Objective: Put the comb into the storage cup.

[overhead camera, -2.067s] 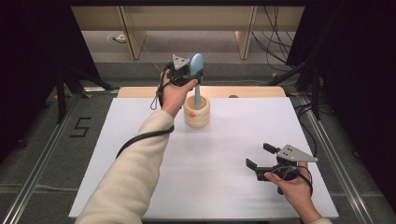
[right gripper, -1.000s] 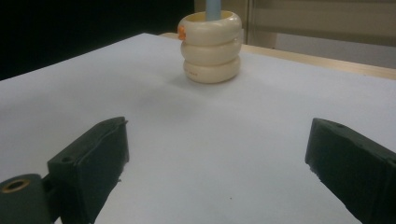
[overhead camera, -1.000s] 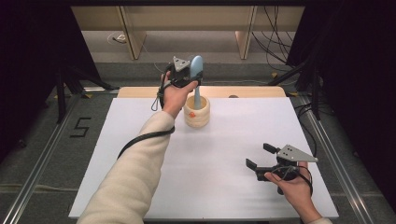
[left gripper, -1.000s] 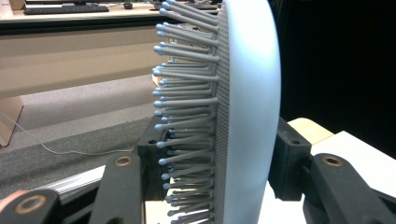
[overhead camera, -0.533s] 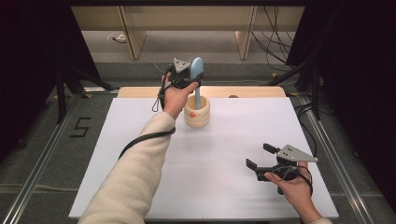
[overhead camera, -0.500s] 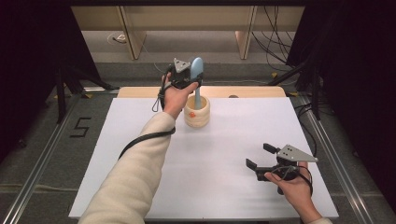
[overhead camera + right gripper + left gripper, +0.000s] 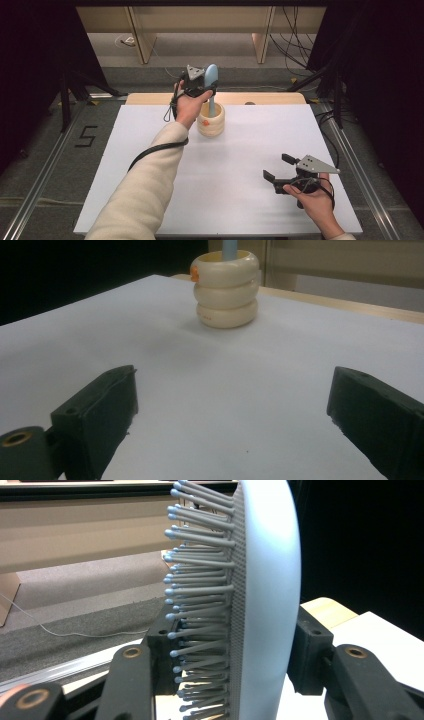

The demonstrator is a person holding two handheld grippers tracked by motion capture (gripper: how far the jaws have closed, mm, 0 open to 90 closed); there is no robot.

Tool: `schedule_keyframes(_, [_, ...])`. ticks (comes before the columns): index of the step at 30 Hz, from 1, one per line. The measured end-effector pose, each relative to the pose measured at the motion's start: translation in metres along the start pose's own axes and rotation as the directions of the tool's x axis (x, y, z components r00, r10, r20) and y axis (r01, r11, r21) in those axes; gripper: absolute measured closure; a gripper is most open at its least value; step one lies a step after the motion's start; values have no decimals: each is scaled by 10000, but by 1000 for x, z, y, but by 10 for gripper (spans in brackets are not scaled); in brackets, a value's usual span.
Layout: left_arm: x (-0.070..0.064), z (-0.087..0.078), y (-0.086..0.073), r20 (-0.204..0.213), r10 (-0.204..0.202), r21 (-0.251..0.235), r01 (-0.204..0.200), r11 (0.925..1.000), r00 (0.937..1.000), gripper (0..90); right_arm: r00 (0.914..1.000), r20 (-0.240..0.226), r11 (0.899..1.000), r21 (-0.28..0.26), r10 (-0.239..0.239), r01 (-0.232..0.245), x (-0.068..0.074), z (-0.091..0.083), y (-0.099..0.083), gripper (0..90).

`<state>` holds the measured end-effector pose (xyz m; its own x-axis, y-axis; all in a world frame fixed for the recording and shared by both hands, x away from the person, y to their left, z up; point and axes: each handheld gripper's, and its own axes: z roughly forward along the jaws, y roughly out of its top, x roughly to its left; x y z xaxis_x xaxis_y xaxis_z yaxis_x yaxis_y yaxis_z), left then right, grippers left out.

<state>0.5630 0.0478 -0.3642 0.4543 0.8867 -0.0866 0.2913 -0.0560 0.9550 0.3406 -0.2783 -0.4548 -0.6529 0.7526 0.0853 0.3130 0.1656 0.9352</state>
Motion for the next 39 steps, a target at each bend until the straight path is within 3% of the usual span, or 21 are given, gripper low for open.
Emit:
schedule_keyframes(9, [-2, 3, -7, 23, -109, 143, 109, 9998, 9999, 492, 10000, -24, 10000, 52, 9, -9, 0, 0, -1, 71])
schedule_keyframes(39, [1, 11, -29, 130, -1058, 438, 1051, 9935, 9943, 486, 10000, -38, 9999, 100, 19, -19, -1, 1, -1, 70])
